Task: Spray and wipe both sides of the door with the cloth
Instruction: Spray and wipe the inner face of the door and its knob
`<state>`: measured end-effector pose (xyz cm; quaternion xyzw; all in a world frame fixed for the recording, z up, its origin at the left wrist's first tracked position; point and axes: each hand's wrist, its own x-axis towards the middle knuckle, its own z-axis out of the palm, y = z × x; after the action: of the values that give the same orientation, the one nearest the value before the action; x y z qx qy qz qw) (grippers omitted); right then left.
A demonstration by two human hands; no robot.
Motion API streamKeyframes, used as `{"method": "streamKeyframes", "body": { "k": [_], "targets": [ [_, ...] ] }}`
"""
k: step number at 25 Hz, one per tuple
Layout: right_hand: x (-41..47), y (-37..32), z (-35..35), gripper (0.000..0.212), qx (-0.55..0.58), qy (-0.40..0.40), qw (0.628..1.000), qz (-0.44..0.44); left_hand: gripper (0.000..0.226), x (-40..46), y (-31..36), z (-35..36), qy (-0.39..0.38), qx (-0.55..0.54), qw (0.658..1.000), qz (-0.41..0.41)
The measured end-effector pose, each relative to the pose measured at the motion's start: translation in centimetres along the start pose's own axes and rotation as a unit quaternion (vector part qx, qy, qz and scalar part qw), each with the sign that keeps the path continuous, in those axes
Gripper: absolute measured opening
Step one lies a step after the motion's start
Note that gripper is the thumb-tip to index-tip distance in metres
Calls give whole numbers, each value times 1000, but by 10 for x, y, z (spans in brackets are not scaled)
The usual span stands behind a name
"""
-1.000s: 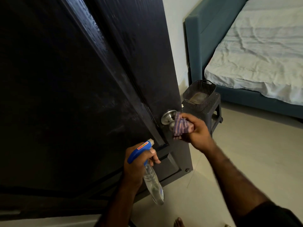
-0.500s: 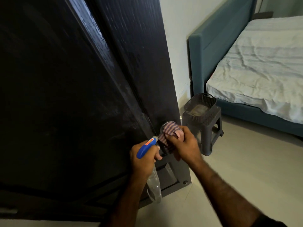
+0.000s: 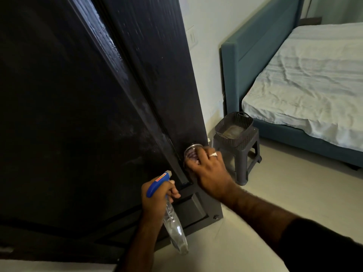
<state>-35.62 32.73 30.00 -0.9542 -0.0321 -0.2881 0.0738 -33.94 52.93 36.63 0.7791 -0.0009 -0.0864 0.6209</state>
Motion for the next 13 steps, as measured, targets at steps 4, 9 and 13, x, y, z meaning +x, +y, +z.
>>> {"method": "streamKeyframes", "body": {
  "k": [4, 9, 13],
  "targets": [
    [0, 11, 10, 38, 10, 34, 999, -29, 17, 9, 1, -1, -50, -10, 998, 21],
    [25, -37, 11, 30, 397, 144, 751, 507, 21, 36, 6, -20, -119, -10, 992, 44],
    [49, -46, -6, 44, 706, 81, 301, 635, 25, 52, 3, -33, -170, -22, 981, 86]
  ]
}}
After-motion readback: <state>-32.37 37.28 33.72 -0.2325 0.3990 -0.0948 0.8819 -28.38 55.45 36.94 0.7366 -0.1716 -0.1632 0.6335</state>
